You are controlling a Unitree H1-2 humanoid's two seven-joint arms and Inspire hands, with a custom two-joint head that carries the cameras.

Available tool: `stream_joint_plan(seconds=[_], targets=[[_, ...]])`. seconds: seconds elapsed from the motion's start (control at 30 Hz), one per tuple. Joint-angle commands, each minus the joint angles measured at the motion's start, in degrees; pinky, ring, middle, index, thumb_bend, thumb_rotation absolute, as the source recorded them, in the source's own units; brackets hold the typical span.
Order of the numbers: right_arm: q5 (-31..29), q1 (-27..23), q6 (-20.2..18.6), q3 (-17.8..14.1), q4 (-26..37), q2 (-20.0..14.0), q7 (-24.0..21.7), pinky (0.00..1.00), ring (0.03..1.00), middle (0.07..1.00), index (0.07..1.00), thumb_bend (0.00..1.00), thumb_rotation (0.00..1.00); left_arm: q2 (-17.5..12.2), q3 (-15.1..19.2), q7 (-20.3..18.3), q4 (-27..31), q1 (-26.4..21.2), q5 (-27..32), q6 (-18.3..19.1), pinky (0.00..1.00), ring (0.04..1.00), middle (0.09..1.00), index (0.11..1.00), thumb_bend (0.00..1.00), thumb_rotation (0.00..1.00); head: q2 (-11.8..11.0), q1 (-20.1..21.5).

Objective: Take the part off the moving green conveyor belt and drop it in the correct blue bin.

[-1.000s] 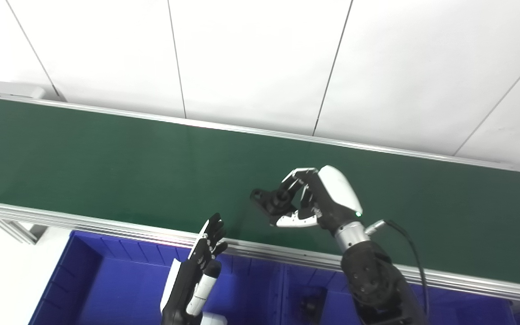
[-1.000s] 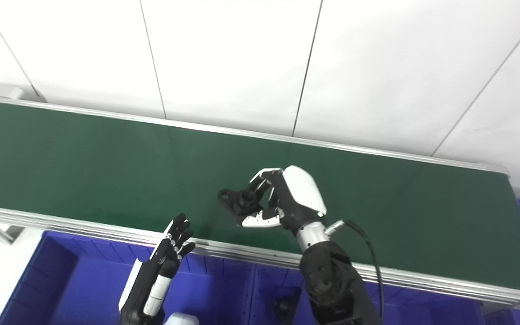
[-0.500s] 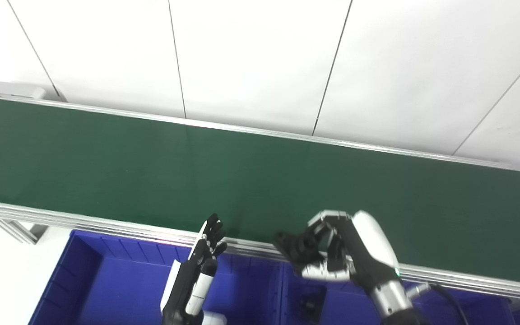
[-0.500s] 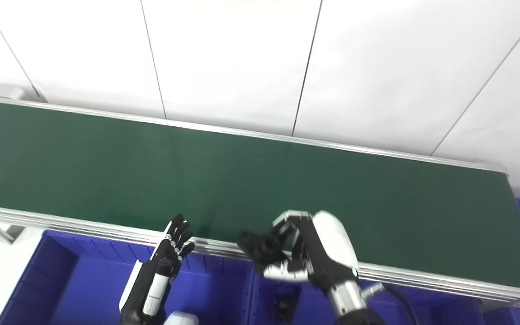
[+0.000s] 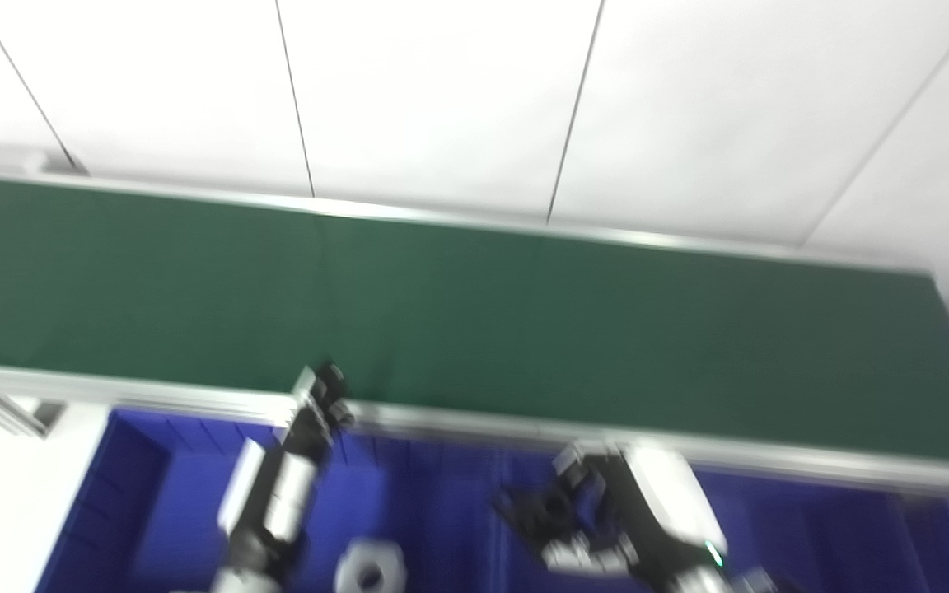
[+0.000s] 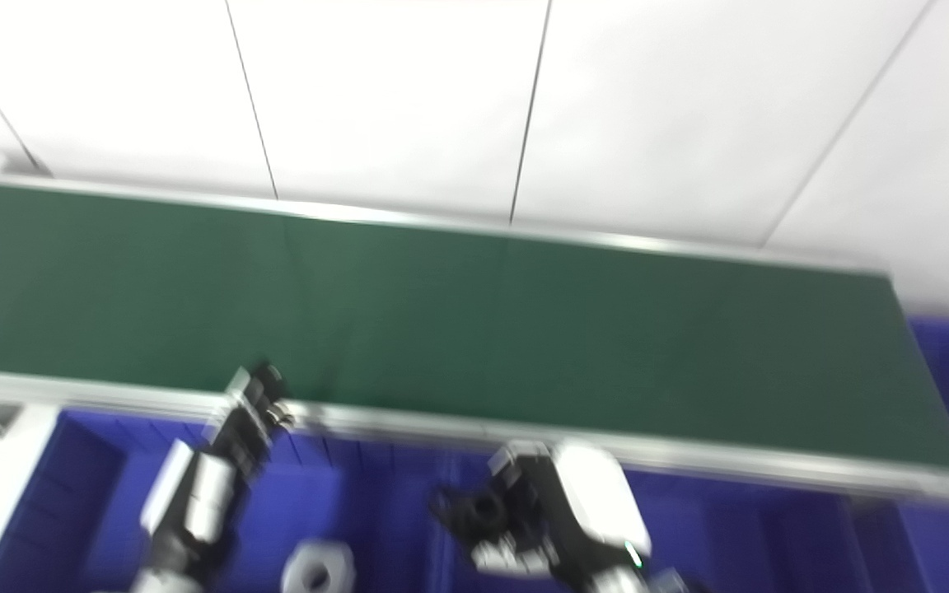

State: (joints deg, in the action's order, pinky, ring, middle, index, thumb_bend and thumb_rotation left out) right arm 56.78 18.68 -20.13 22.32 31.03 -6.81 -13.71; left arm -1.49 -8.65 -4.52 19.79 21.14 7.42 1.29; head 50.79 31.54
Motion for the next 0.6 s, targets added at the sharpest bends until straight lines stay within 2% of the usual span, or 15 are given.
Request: stream_joint_plan(seconds=[0.0, 0.17, 0.23, 0.33, 0.4, 0.57], targets=[[3.07, -1.12, 0.17, -0.12, -0.81, 0.52, 0.55, 0.21, 0.28, 0.399, 0.519, 0.52, 0.0, -0.63, 0.8, -0.75, 2.57, -1.1, 2.03, 1.94, 0.94, 0.956, 0.967, 0.967, 0.7, 0.88, -0.03, 0.0], [6.93, -2.31, -0.45, -0.63, -4.49, 1.17, -0.21, 0.2, 0.276, 0.469, 0.486, 0.53, 0.0, -0.6, 2.21, -0.46, 3.9, -2.0, 3.2, 4.7, 0.93, 0.941, 0.952, 0.952, 0.7, 0.84, 0.98, 0.6], [7.4, -2.31, -0.52, -1.07, -5.36, 1.38, -0.23, 0.22, 0.296, 0.414, 0.52, 0.52, 0.0, -0.5, 2.38, -0.46, 3.99, -2.17, 3.12, 5.26, 0.93, 0.941, 0.951, 0.947, 0.71, 0.83, 1.1, 0.77], [8.07, -2.48, -1.09, -1.73, -6.32, 1.8, -1.15, 0.21, 0.289, 0.461, 0.493, 0.53, 0.0, -0.36, 2.37, -0.52, 4.19, -2.35, 2.86, 6.02, 0.93, 0.943, 0.952, 0.945, 0.73, 0.83, 1.17, 1.09], [8.36, -2.54, -1.12, -2.01, -6.64, 1.95, -1.46, 0.22, 0.3, 0.417, 0.522, 0.52, 0.0, -0.25, 2.32, -0.47, 4.53, -2.36, 2.62, 6.49, 0.93, 0.946, 0.955, 0.948, 0.73, 0.83, 1.18, 1.17], [8.45, -2.6, -1.03, -2.6, -6.98, 2.07, -1.81, 0.22, 0.298, 0.407, 0.53, 0.52, 0.0, 0.23, 2.22, -0.35, 4.72, -2.38, 2.27, 6.65, 0.92, 0.943, 0.951, 0.946, 0.71, 0.84, 1.16, 1.04]])
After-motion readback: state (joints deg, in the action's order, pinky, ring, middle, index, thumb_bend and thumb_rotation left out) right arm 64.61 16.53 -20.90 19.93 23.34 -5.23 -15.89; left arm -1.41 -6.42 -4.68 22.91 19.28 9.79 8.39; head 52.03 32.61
